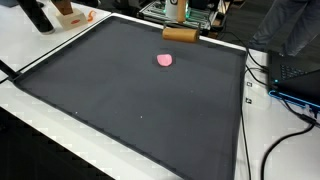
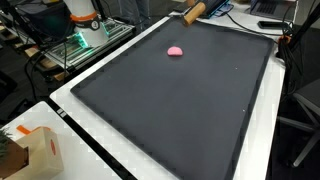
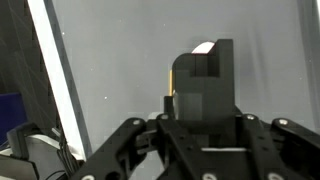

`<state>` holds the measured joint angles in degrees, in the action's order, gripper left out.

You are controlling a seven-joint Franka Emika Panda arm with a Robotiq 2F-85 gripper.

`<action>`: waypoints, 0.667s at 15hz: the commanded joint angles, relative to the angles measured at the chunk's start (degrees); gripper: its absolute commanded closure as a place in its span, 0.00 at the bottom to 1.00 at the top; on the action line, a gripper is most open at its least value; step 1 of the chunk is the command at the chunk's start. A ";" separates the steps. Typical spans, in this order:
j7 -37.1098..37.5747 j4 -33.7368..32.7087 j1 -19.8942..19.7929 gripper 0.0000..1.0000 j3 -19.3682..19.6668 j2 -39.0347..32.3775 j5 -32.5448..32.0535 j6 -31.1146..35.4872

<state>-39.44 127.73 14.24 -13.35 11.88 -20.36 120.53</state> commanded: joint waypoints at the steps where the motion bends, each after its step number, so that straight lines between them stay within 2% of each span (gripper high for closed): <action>1: 0.43 -1.78 -0.27 0.77 0.15 -3.26 -3.56 2.48; 10: 1.35 -6.27 -1.57 0.77 0.70 -9.21 -8.03 1.56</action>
<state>-39.08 123.26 13.08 -12.87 4.20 -26.20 122.87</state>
